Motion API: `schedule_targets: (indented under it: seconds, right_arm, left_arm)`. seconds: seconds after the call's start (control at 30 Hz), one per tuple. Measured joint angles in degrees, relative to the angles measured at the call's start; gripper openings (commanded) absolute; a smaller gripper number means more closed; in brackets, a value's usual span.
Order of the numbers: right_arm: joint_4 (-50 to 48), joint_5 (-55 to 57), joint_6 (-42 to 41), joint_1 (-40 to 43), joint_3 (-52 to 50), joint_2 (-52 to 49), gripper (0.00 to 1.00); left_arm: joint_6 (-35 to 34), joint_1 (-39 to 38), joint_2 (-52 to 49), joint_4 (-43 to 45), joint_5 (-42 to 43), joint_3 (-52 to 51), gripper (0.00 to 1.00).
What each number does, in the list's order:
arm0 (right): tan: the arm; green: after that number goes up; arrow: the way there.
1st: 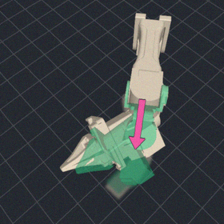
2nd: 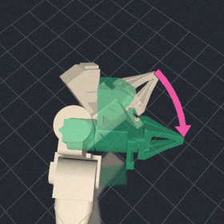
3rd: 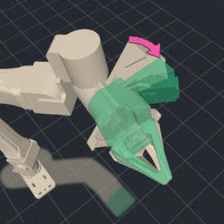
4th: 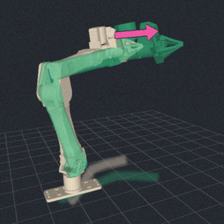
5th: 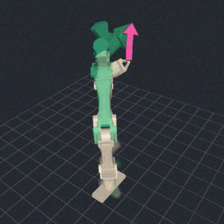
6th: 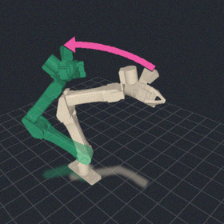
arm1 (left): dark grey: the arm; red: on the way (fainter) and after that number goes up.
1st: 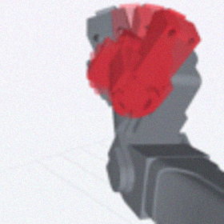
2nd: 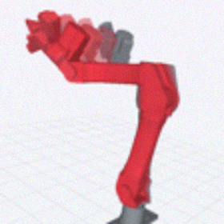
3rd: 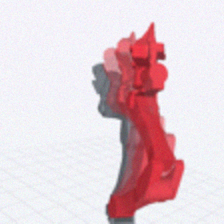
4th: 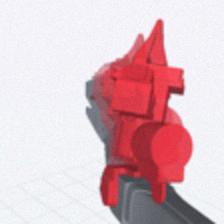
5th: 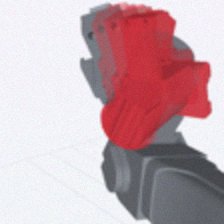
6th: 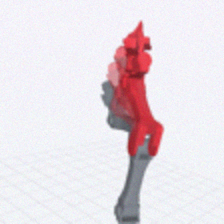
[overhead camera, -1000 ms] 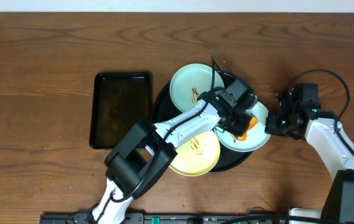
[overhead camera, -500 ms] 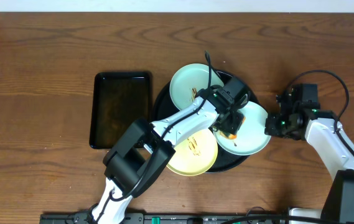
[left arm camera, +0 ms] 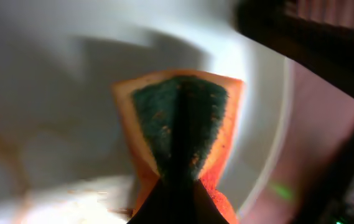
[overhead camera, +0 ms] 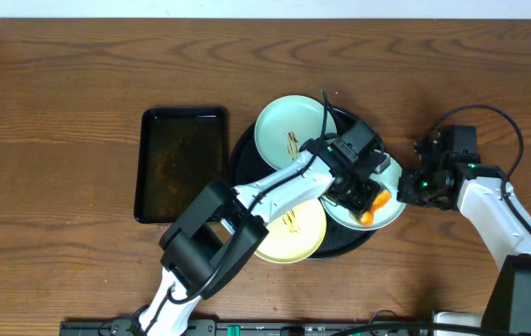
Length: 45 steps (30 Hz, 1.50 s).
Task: Clean dirty plates on tray and stack at the side
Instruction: 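Scrub the right green plate with the sponge in the left gripper, then return the sponge to the black rectangular tray with left gripper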
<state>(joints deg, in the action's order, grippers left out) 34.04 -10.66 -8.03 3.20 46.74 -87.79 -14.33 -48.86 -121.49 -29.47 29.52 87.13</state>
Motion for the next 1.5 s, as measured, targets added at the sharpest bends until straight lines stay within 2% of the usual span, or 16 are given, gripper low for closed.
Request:
schedule_targets:
  seconds: [0.23, 0.47, 0.63, 0.8, 1.13, 1.17, 1.23, 1.27, 1.33, 1.5]
  right_arm:
    - [-0.02, 0.00, -0.04, 0.00, 0.00, 0.00, 0.01]
    - [0.24, -0.04, -0.07, 0.00, 0.00, 0.00, 0.01]
    - [0.55, -0.50, -0.07, 0.00, 0.00, 0.00, 0.01]
    - [0.66, -0.46, -0.07, 0.00, 0.00, 0.00, 0.06]
    - [0.72, -0.09, -0.02, 0.00, 0.00, 0.00, 0.08]
    - [0.68, -0.09, -0.02, 0.00, 0.00, 0.00, 0.12]
    - [0.57, -0.11, -0.24, 0.00, 0.00, 0.00, 0.29]
    - [0.42, -0.07, -0.09, 0.00, 0.00, 0.00, 0.31]
    - [-0.46, -0.28, 0.13, 0.00, 0.00, 0.00, 0.28]
    - [-1.36, -0.63, 0.04, 0.00, 0.00, 0.00, 0.09]
  left_arm:
    - [-0.04, 0.39, 0.00, 1.79, -15.37, 0.00, 0.08]
    - [-0.02, 4.00, 0.00, 2.49, -21.92, 0.00, 0.07]
    - [-0.04, 5.31, 0.00, 2.45, -21.64, 0.00, 0.07]
    - [-0.02, 5.57, 1.20, 1.92, -17.31, 0.00, 0.07]
    - [0.00, 7.26, 16.24, -1.36, -15.50, 0.00, 0.08]
    - [0.00, 7.89, 16.92, -2.58, -16.20, 0.02, 0.07]
    - [0.00, 9.27, 17.14, -4.79, -17.16, 0.02, 0.07]
    - [0.00, 9.99, 16.96, -5.73, -17.55, 0.02, 0.07]
    - [0.00, 11.82, 16.52, -7.78, -18.14, 0.02, 0.07]
    - [0.00, 17.31, 16.33, -13.07, -19.10, 0.00, 0.07]
